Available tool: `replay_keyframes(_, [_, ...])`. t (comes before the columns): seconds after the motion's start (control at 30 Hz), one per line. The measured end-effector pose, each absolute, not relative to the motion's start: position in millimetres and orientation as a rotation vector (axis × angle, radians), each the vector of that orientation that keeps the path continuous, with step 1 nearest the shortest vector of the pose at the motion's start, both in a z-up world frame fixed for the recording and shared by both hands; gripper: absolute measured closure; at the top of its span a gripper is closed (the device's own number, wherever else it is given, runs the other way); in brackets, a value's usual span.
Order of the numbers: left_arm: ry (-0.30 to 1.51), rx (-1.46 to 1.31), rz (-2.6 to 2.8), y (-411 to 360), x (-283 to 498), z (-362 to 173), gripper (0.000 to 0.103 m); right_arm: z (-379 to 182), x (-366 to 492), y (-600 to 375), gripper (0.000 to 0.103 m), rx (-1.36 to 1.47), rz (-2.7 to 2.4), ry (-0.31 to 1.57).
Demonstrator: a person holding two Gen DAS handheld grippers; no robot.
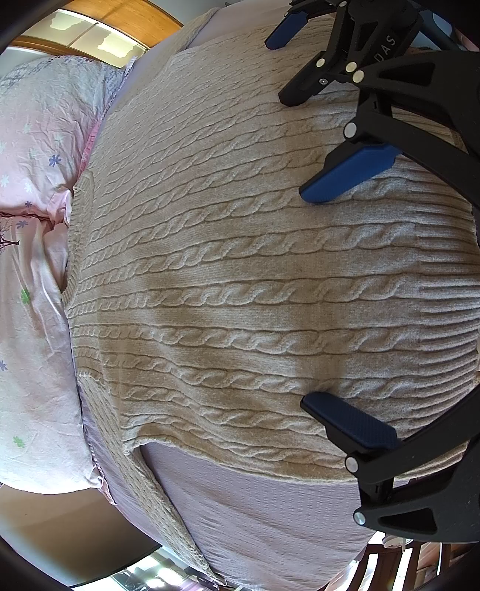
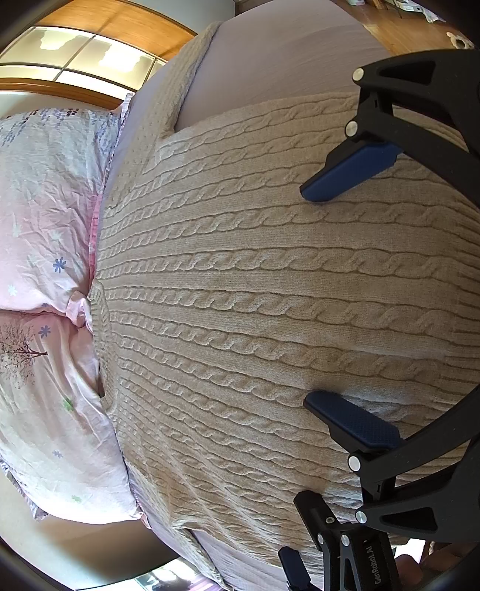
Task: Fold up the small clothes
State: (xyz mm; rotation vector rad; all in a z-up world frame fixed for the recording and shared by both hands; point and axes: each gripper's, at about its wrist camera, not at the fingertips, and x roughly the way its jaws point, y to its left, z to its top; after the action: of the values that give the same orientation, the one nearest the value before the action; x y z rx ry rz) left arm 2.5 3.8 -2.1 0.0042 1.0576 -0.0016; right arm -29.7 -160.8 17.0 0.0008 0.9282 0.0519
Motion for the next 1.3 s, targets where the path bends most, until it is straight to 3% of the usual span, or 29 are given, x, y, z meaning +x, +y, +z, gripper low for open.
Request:
replay_keyframes(0.23, [1.064, 0.01, -0.003, 2.7, 2.6, -3.2, 0.002, 16.6, -32.5, -163.0, 0.001, -0.008, 0.07, 0.897])
replay_keyframes(0.4, [1.006, 0.029, -0.031, 3.6, -4.8, -4.6, 0.002, 16.6, -38.2, -180.2, 0.001, -0.03, 0.202, 0.777])
replay_keyframes(0.6, [0.962, -0.075, -0.066, 39.0, 14.2, 15.2, 0.002, 66.8, -1.3, -350.0, 0.004, 0.343, -0.142, 0.613])
replay_keyframes(0.67, [0.93, -0.181, -0.087, 69.6, 24.7, 24.3, 0.002, 68.7, 13.0, -428.6, 0.027, 0.557, -0.269, 0.607])
replay_keyframes(0.73, [0.863, -0.316, -0.119, 106.8, 32.2, 33.4, 0.002, 61.9, 24.4, -482.8, 0.04, 0.719, -0.351, 0.615])
replay_keyframes(0.83, [0.774, -0.483, -0.09, 158.3, 37.2, 39.9, 0.002, 39.7, 37.0, -551.6, 0.048, 0.971, -0.442, 0.614])
replay_keyframes(1.0, [0.686, -0.447, 0.06, 213.6, 42.0, 44.6, 0.002, 11.6, 53.8, -591.5, 0.06, 1.115, -0.512, 0.604])
replay_keyframes(1.1, [0.635, -0.478, 0.138, 245.6, 40.1, 43.2, 0.002, 7.4, 57.2, -598.5, 0.092, 1.118, -0.559, 0.578])
replay_keyframes(1.2, [0.637, -0.555, 0.205, 284.1, 41.9, 40.4, 0.002, 6.2, 62.3, -606.4, 0.095, 1.111, -0.579, 0.549])
replay_keyframes(1.3, [0.627, -0.628, 0.266, 318.9, 40.8, 39.4, 0.002, 61.2, 73.6, -557.3, 0.096, 0.846, -0.472, 0.447])
